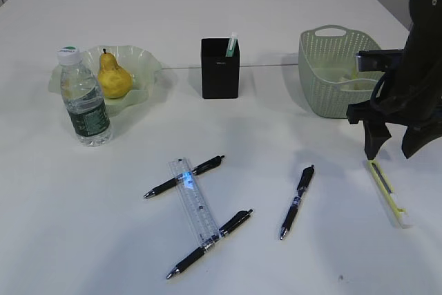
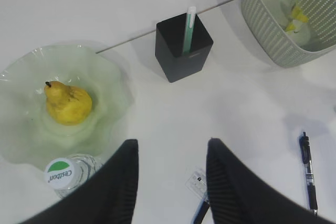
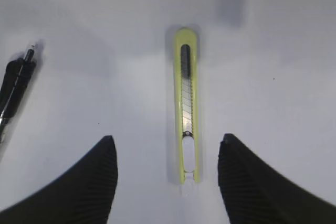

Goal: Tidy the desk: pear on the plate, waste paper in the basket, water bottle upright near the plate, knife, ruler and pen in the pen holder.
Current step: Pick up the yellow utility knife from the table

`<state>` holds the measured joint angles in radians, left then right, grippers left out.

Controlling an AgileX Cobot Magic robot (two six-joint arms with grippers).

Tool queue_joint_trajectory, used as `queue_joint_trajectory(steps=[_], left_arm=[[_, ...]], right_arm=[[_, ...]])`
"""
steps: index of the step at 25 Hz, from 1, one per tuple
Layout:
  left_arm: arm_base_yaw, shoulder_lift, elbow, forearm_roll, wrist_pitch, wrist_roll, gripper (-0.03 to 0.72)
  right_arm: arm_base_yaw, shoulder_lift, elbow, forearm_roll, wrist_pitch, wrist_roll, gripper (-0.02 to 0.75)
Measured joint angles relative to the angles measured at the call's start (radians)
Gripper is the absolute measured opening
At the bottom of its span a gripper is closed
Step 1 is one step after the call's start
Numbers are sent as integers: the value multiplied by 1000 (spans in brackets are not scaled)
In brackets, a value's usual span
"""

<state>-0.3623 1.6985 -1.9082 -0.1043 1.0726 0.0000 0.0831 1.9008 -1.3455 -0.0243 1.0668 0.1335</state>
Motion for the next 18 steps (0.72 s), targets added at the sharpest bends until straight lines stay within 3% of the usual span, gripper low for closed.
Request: queue_joint_trajectory(steps=[18], left_arm=[[0, 0, 0, 0, 20, 0, 296]], right_arm=[[0, 0, -1, 0, 49, 0, 478]])
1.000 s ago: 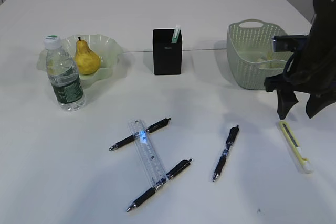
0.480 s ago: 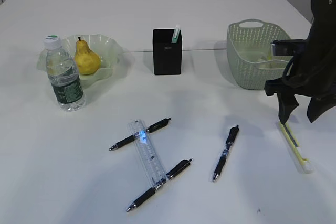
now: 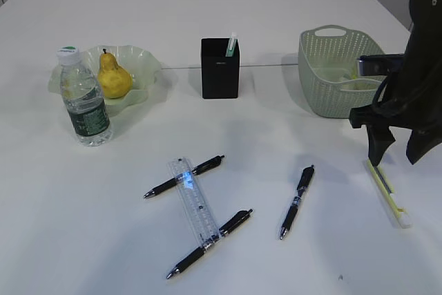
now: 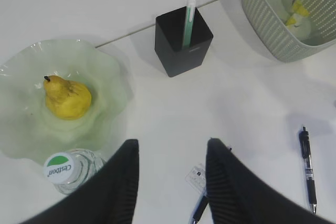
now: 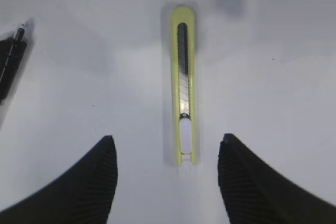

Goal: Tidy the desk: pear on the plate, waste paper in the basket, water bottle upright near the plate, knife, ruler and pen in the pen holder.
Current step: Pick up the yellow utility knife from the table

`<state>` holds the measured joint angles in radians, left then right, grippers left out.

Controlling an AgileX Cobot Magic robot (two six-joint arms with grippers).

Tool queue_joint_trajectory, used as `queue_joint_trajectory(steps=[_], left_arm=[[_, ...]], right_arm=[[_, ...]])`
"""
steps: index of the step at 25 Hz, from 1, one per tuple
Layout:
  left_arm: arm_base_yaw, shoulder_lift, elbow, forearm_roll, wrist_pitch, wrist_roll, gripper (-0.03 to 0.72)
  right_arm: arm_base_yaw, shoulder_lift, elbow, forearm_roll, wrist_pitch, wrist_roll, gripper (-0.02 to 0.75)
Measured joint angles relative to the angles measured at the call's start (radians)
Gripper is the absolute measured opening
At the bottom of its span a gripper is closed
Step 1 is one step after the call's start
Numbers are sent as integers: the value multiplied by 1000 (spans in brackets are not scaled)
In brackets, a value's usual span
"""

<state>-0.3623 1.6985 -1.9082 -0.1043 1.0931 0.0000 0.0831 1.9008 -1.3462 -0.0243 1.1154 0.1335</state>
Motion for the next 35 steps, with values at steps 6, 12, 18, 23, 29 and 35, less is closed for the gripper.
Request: queue_joint_trajectory(steps=[6, 12, 18, 23, 29, 35], left_arm=[[0, 0, 0, 0, 4, 0, 290], [0, 0, 0, 0, 10, 0, 289], [0, 0, 0, 0, 14, 0, 289], [0, 0, 0, 0, 14, 0, 289], [0, 0, 0, 0, 14, 0, 289], [0, 0, 0, 0, 14, 0, 288]], right_arm=[[0, 0, 0, 0, 15, 0, 477], [0, 0, 0, 0, 34, 5, 477], [0, 0, 0, 2, 50, 9, 477], [0, 0, 0, 4, 52, 11, 477], [0, 0, 8, 8, 50, 11, 477], [0, 0, 21, 10, -24, 11, 477]])
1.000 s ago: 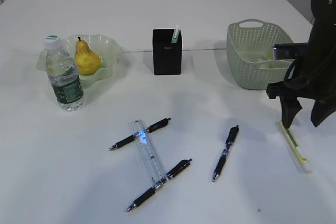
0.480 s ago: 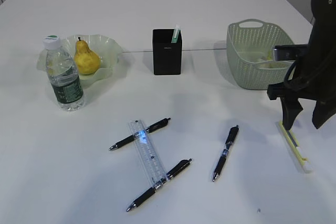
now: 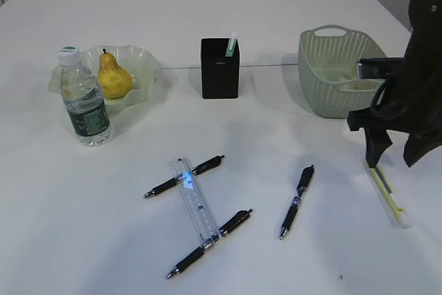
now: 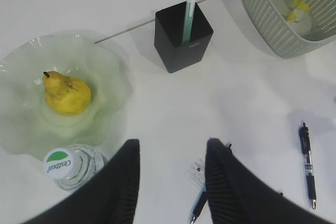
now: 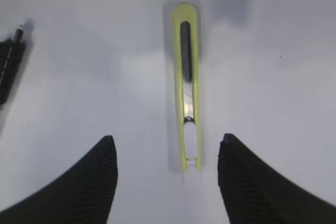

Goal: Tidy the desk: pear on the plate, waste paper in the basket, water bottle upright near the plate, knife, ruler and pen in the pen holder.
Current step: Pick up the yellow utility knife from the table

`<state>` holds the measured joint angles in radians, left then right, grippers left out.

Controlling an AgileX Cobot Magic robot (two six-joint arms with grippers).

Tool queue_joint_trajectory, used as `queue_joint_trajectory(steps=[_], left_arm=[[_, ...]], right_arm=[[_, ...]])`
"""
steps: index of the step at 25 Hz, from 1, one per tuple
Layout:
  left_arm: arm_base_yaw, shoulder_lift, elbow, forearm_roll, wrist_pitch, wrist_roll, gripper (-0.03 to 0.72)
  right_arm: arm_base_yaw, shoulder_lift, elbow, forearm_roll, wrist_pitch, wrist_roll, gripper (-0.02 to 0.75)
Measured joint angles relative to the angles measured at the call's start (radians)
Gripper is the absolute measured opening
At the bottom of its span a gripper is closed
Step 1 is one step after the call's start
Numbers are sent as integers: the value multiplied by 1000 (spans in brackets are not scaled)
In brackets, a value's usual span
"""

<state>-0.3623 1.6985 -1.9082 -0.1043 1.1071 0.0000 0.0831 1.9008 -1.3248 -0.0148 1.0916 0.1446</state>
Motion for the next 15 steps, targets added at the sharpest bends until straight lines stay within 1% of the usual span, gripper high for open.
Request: queue_joint_trajectory(steps=[6, 15], left_arm=[[0, 0, 0, 0, 2, 0, 288], [0, 0, 0, 0, 23, 0, 288]], right_arm=[[0, 2, 2, -11, -54, 0, 477], [0, 76, 2, -34, -62, 0, 478]])
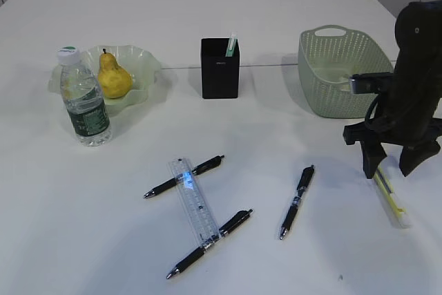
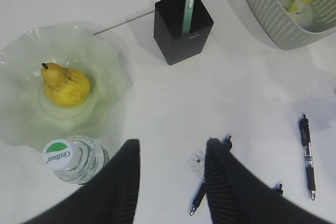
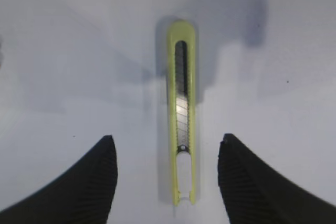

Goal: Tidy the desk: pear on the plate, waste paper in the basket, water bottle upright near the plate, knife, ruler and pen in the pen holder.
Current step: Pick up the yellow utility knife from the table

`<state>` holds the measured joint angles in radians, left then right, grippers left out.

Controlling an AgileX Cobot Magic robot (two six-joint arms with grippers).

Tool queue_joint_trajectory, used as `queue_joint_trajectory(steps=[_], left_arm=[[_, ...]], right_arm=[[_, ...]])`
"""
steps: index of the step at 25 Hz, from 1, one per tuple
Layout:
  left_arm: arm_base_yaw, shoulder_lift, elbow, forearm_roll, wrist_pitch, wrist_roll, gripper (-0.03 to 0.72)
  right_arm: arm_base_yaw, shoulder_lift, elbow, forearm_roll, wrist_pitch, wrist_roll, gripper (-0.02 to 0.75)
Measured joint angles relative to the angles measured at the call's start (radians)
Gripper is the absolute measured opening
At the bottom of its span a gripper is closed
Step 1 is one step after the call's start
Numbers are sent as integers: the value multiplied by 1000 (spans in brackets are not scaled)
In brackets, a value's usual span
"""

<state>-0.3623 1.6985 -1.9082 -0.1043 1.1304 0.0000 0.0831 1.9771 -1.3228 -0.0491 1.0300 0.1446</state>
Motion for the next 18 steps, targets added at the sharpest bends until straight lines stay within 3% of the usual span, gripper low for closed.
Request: queue_joint_trajectory(steps=[18], left_arm=[[0, 0, 0, 15, 6, 0, 286]], right_arm=[[-21, 76, 0, -21, -49, 0, 478]])
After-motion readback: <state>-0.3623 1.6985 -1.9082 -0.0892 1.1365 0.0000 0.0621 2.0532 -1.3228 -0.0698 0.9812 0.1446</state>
